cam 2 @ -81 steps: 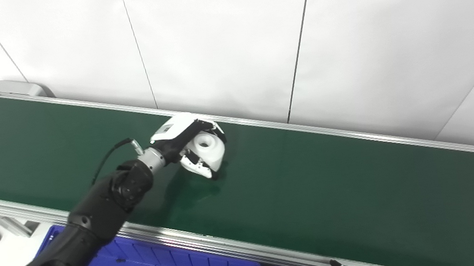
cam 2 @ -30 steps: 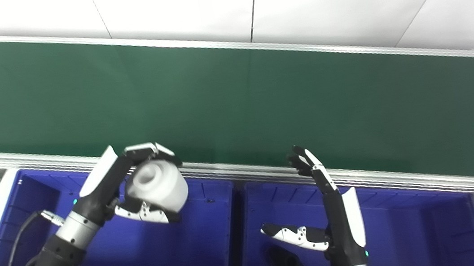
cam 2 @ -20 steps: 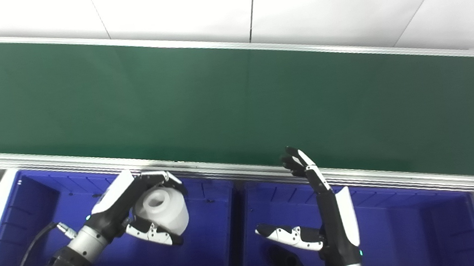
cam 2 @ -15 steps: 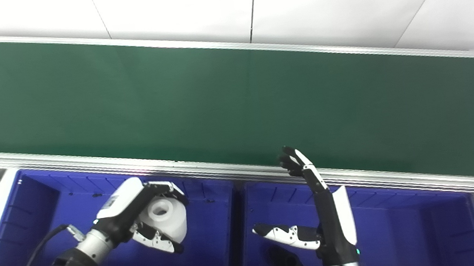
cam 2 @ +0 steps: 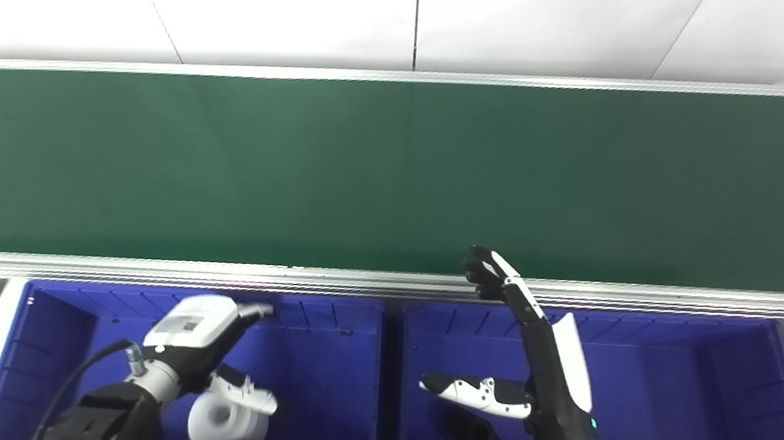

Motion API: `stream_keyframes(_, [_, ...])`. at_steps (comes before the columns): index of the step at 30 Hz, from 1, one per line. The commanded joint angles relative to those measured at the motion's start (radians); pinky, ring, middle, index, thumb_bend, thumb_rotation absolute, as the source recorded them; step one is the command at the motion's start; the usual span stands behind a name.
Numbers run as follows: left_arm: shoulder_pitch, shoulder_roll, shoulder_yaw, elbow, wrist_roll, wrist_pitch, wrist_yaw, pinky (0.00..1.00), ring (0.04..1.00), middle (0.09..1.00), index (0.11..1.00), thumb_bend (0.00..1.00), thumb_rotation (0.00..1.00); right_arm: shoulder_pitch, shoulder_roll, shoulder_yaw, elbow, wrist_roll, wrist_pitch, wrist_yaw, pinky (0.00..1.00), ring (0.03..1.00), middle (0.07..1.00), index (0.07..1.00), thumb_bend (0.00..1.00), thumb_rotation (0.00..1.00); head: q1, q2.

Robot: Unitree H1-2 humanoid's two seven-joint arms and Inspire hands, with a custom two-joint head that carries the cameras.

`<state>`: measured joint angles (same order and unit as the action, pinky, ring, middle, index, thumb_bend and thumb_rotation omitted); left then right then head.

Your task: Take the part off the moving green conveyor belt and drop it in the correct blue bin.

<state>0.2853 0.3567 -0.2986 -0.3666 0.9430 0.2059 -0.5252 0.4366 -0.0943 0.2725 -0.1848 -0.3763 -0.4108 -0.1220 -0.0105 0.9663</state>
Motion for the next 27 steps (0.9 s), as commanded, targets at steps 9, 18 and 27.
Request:
stream_keyframes(9, [0.107,-0.122,0.147,-0.014,-0.899,-0.328,0.078,0.77,0.832,0.853,0.837,0.84,0.43,0.071,-0.037,-0.034,-0.142,0.040,0.043,0.059,0.78,0.815,0.853,0.916,0.94,0.51,-0.069,0.019])
stream_keyframes(18, [0.110,-0.220,0.127,0.112,-1.091,-0.483,0.074,0.78,0.837,0.847,0.815,0.89,0.32,0.130,-0.046,-0.061,-0.151,0.034,0.052,0.084,0.80,0.829,0.856,0.916,0.95,0.52,-0.080,-0.003])
stream_keyframes(27, [0.125,-0.232,0.088,0.153,-1.035,-0.592,0.114,0.73,0.798,0.818,0.792,0.88,0.28,0.145,-0.047,-0.069,-0.123,0.033,0.054,0.099,0.79,0.830,0.872,0.913,0.94,0.48,-0.094,-0.009])
